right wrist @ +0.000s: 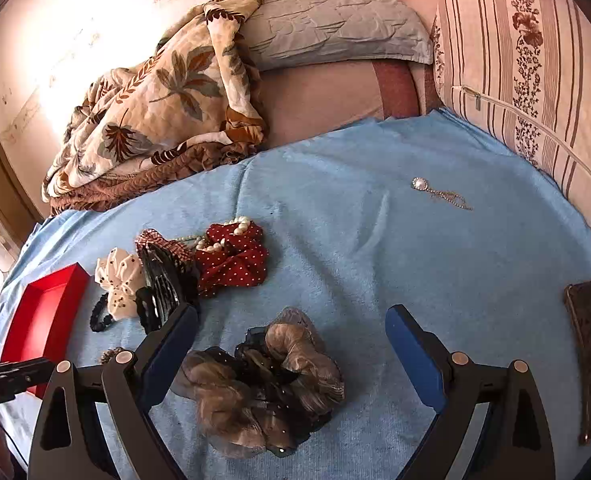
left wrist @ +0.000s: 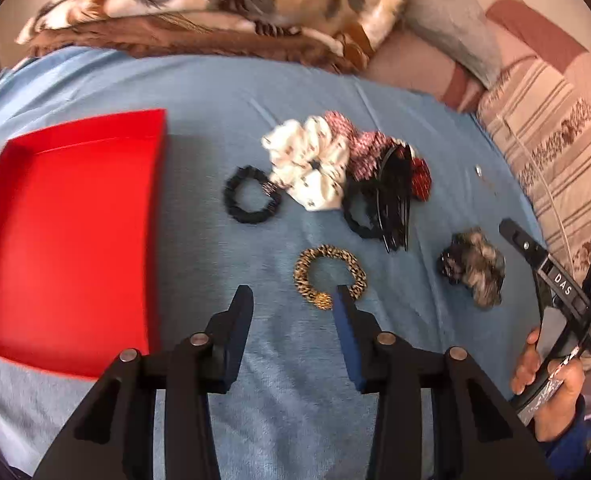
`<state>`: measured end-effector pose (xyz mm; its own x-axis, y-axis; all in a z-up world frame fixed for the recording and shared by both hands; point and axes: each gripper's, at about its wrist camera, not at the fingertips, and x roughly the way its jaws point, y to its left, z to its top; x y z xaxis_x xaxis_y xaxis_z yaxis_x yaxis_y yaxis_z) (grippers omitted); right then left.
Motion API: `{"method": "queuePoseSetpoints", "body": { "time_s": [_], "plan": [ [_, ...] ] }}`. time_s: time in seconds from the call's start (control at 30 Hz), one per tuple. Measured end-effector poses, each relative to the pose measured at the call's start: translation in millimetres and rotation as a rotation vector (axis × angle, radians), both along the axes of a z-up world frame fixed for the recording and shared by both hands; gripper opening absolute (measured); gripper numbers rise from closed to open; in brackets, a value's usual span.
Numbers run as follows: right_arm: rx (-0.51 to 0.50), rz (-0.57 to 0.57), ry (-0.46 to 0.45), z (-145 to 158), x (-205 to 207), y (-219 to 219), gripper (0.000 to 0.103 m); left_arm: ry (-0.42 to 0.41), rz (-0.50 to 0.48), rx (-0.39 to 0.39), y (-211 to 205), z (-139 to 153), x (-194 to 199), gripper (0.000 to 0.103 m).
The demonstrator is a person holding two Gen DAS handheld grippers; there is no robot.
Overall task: Organize jewelry
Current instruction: 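Reach the left gripper toward the white polka-dot scrunchie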
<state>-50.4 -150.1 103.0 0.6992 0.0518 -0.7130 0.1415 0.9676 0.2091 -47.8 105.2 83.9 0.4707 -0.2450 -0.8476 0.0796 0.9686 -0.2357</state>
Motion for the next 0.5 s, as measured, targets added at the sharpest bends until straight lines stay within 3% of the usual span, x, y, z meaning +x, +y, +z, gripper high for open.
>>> {"method": "queuePoseSetpoints", "body": {
  "time_s": [0.13,0.23,0.3,0.5],
  "plan": [
    [0.042,0.018,0.006,-1.9,-1.5,-0.3,0.097,-0.031,0.020,0.076,-1.2,4.4,-2.5,0.050],
    [0.048,0.024,0.001,-0.8,-3.6,1.2,0.097,-0.066,0.034,0.101,-6.2,11.9,-5.7,0.064],
    [0.051,0.017,-0.016,1.0,-6.9,0.9,0.097,-0.089,0.041,0.116,-9.3,16.1,-6.6,0.080],
    [0.076,-0.010,-0.071,5.6,-11.4,-5.0,0.097,-0.170,0.045,0.189,-15.0,24.8,-11.8,0.088]
  ]
}}
